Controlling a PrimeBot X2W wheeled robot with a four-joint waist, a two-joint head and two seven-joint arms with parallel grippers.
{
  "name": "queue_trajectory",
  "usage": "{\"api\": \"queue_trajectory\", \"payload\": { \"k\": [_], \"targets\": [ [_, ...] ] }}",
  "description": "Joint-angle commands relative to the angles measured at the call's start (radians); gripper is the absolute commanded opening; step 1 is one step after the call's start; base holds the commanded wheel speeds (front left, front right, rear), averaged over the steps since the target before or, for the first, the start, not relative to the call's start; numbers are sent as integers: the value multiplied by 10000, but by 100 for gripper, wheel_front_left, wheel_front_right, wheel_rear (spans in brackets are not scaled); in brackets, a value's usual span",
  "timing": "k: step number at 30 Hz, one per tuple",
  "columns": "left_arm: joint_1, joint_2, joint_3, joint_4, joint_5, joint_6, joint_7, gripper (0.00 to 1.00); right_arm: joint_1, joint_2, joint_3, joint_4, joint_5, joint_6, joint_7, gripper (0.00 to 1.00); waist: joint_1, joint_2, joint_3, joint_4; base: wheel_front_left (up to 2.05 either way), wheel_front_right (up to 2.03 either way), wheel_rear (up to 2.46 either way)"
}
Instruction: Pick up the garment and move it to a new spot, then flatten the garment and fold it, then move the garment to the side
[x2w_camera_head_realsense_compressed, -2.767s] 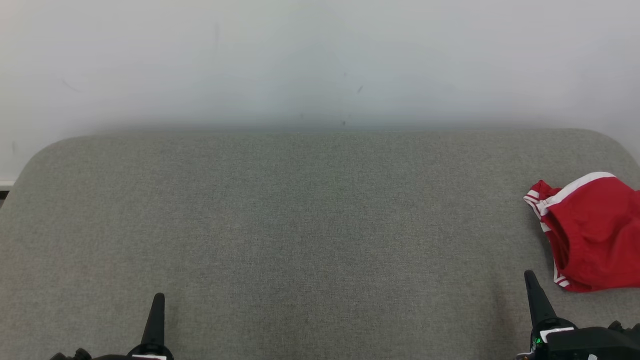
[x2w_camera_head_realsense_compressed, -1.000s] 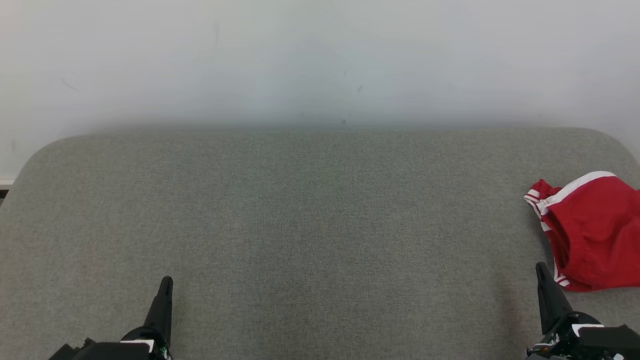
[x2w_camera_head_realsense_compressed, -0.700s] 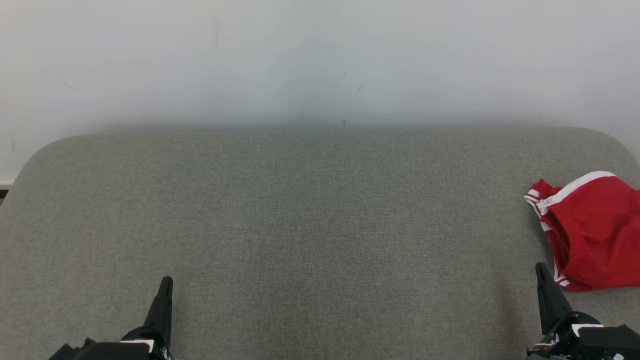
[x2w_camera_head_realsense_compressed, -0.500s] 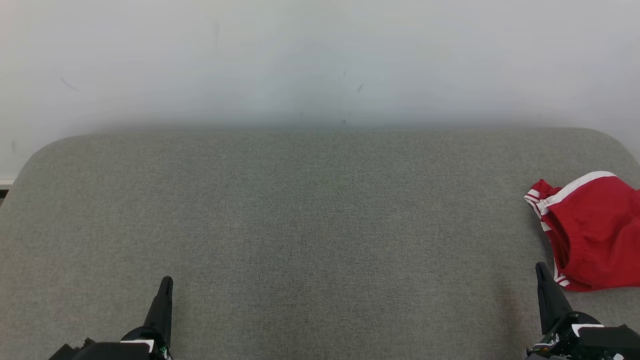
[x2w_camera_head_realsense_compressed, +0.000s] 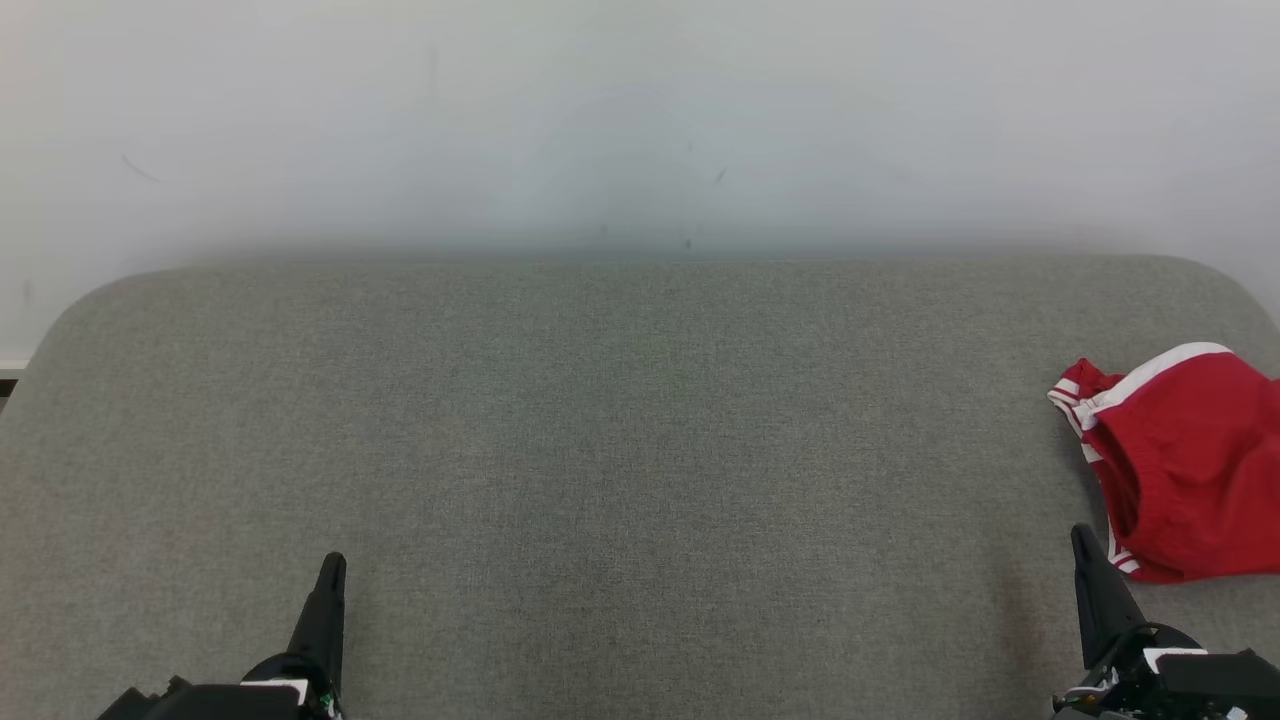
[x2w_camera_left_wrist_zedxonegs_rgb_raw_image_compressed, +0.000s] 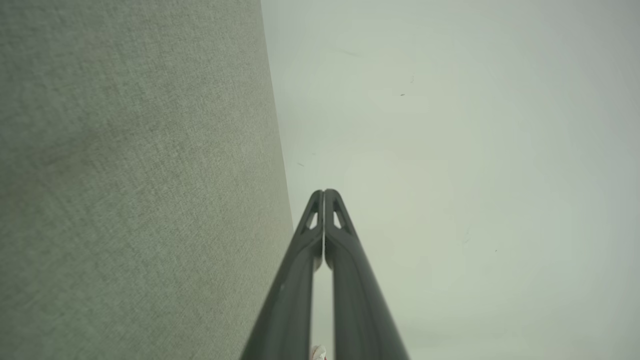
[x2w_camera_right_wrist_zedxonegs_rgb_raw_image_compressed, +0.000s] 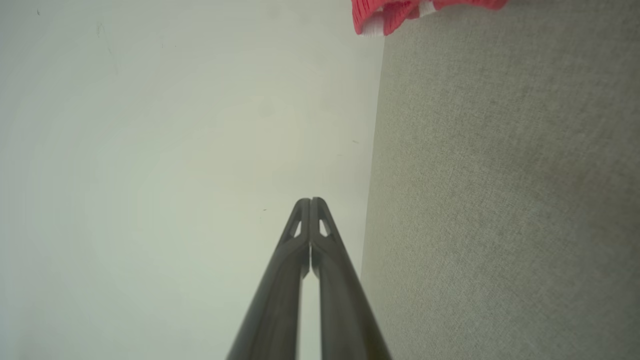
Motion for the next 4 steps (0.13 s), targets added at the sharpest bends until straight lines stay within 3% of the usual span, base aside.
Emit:
{"api": "queue_trajectory", "payload": {
  "k": [1, 4],
  "targets": [
    [-159, 26, -23, -47, -48, -28, -5, 0, -65, 6, -15, -50, 21, -17, 24, 0, 1, -1, 0, 0, 0, 0, 0],
    [-159, 26, -24, -47, -49, -28, -6, 0, -64, 6, -15, -50, 22, -17, 24, 0, 1, -1, 0, 0, 0, 0, 0]
  ]
}}
